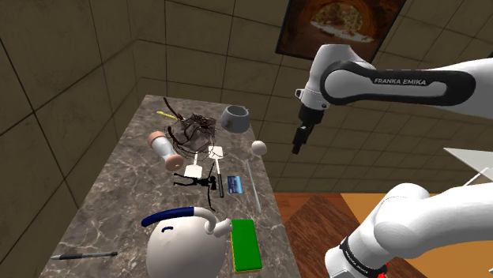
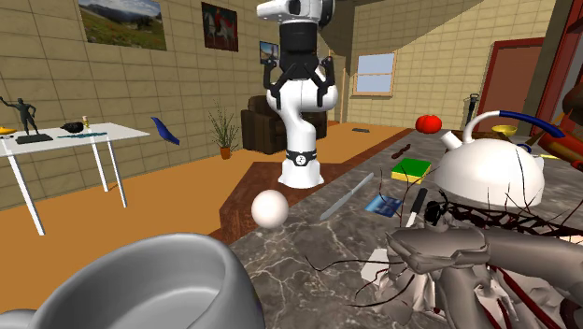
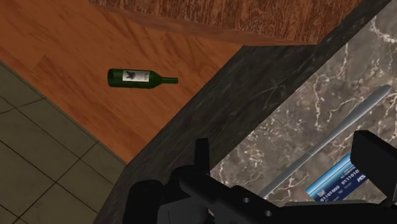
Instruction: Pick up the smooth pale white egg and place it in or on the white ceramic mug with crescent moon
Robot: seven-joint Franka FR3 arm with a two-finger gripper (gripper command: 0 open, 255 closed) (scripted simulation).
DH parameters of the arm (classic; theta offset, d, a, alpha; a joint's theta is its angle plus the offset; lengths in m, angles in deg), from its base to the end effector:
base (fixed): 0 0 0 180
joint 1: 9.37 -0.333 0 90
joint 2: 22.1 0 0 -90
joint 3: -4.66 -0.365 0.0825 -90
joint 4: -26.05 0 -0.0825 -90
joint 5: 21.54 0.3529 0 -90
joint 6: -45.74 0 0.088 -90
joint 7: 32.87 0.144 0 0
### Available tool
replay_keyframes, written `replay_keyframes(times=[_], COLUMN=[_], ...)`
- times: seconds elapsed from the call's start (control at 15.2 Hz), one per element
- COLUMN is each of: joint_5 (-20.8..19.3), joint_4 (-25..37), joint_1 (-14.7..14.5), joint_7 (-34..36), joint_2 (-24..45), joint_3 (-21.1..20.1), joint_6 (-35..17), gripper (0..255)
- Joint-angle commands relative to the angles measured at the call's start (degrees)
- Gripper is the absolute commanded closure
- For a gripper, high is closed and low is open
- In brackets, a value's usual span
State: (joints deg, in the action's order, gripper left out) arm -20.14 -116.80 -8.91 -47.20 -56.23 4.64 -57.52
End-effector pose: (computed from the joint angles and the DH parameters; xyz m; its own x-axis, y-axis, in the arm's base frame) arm 0.2981 0.0007 0.4946 0.9683 0.2345 -0.0866 0.2313 -0.9718 -0.0458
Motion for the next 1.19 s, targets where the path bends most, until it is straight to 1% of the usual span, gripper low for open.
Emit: replay_keyframes(times=[0.0, 0.33, 0.66, 0.99, 1.12], joint_5=[-0.57, -1.25, -1.04, 0.16, 0.32], joint_4=[-0.06, 1.4, 5.06, 10.63, 10.19], joint_1=[0.18, 0.28, 0.21, 0.15, 0.15], joint_7=[-1.63, -5.19, -8.86, -12.71, -12.82], joint_2=[2.96, 12.17, 22.22, 32.29, 33.37], joint_3=[0.7, 2.11, 3.31, 4.07, 4.03], joint_6=[-4.45, -15.34, -24.85, -32.39, -33.91], gripper=[0, 0, 0, 0, 0])
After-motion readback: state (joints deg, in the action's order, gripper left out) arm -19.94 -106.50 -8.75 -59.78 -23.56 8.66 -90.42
